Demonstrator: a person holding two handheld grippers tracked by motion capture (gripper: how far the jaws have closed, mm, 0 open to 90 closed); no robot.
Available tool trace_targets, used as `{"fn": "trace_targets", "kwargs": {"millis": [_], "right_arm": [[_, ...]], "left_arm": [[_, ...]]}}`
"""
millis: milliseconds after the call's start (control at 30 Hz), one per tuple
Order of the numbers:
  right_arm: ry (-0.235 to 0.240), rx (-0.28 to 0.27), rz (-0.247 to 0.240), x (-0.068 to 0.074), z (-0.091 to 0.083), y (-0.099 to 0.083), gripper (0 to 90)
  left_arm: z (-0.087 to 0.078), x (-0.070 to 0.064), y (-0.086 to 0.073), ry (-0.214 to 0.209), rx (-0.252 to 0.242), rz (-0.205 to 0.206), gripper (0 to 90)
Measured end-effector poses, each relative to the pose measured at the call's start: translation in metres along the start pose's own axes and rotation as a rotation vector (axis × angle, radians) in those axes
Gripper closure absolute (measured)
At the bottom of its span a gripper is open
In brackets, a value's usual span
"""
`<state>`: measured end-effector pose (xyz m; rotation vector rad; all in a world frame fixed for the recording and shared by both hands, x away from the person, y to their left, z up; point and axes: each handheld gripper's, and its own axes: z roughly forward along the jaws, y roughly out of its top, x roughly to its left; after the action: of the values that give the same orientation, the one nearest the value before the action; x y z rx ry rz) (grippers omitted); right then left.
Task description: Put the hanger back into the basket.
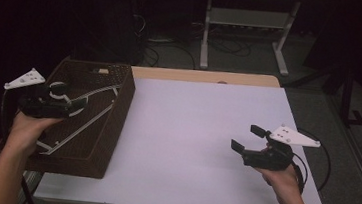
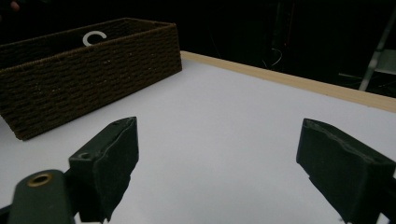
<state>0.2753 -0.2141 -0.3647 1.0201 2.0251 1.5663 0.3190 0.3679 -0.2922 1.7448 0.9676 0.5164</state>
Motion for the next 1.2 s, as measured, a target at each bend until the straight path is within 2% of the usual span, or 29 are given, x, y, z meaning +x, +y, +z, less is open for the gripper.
{"fn": "trace_targets", "kwargs": {"millis": [33, 200, 433, 700, 767, 967, 1200], "right_arm": [[0.002, -0.001, 0.001, 0.001, 0.0, 0.002, 11.0], [0.007, -0.02, -0.006, 0.002, 0.001, 0.01, 6.4], [0.015, -0.034, -0.013, 0.001, 0.001, 0.02, 5.3], [0.031, -0.065, -0.007, 0.001, 0.0, 0.032, 5.2], [0.04, -0.075, -0.008, 0.0, 0.0, 0.035, 5.0], [0.057, -0.111, -0.012, 0.001, -0.002, 0.049, 2.0], [0.068, -0.141, -0.033, 0.001, -0.006, 0.058, 1.1]], "left_arm": [[0.001, -0.005, 0.0, -0.008, 0.001, 0.012, 1.1], [0.008, -0.025, 0.0, -0.055, -0.025, 0.019, 0.0], [0.019, -0.053, -0.002, -0.119, -0.056, 0.038, 0.0], [0.028, -0.075, -0.006, -0.177, -0.09, 0.052, 0.0], [0.031, -0.079, -0.008, -0.193, -0.109, 0.058, 0.0], [0.041, -0.086, -0.015, -0.232, -0.112, 0.059, 0.0], [0.046, -0.09, -0.02, -0.246, -0.111, 0.06, 0.0]]}}
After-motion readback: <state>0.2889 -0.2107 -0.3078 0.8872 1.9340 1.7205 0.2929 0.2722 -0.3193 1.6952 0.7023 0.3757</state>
